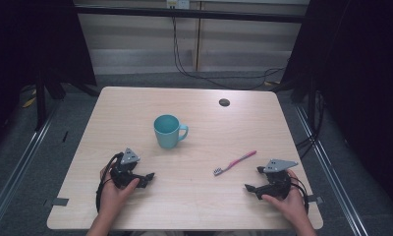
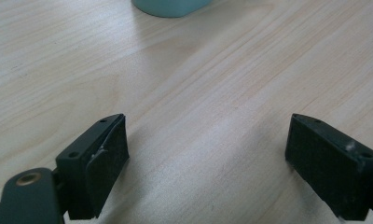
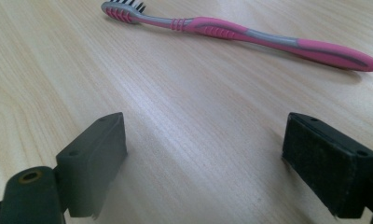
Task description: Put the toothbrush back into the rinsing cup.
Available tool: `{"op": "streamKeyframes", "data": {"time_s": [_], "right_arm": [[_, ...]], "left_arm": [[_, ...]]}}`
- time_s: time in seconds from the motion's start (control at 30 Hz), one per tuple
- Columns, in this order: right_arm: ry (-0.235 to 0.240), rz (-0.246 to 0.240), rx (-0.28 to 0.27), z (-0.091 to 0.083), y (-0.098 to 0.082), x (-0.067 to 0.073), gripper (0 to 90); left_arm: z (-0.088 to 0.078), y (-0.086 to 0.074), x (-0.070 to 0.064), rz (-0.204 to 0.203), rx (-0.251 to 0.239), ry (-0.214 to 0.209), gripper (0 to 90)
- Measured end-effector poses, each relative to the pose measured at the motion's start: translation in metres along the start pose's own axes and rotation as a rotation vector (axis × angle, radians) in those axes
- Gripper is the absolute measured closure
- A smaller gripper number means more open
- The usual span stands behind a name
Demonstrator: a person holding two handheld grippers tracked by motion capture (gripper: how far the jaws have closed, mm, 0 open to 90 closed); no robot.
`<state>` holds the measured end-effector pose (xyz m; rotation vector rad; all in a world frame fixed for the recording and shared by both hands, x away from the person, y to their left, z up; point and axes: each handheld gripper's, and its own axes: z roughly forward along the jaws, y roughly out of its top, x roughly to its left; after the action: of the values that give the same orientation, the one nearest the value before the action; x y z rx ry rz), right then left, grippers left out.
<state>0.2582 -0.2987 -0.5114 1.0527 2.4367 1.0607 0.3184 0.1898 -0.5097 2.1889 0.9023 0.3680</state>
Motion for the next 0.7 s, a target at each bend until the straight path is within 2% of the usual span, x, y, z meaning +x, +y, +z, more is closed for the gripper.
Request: {"op": "streamKeyframes", "data": {"time_s": [0.33, 0.4, 0.43, 0.5, 0.63, 0.7], "right_arm": [[-0.002, -0.003, 0.002, 0.0, 0.001, -0.002, 15.9], [-0.004, -0.034, 0.048, -0.002, 0.008, -0.005, 19.4], [-0.004, -0.034, 0.048, -0.002, 0.008, -0.005, 19.4], [-0.01, -0.046, 0.085, -0.004, 0.014, -0.01, 19.9], [-0.022, -0.071, 0.105, -0.005, 0.022, -0.015, 21.8], [-0.038, -0.103, 0.133, -0.004, 0.029, -0.02, 22.1]], "left_arm": [[0.0, 0.0, 0.0, 0.001, -0.002, -0.002, 12.9], [0.0, 0.0, 0.0, 0.001, 0.0, -0.003, 12.9], [0.0, 0.0, 0.0, 0.001, 0.0, -0.003, 12.9], [0.0, 0.0, 0.0, 0.001, 0.001, -0.003, 12.8], [0.0, 0.0, 0.0, 0.001, -0.001, -0.002, 12.9], [0.0, 0.0, 0.0, 0.002, 0.001, 0.0, 12.9]]}}
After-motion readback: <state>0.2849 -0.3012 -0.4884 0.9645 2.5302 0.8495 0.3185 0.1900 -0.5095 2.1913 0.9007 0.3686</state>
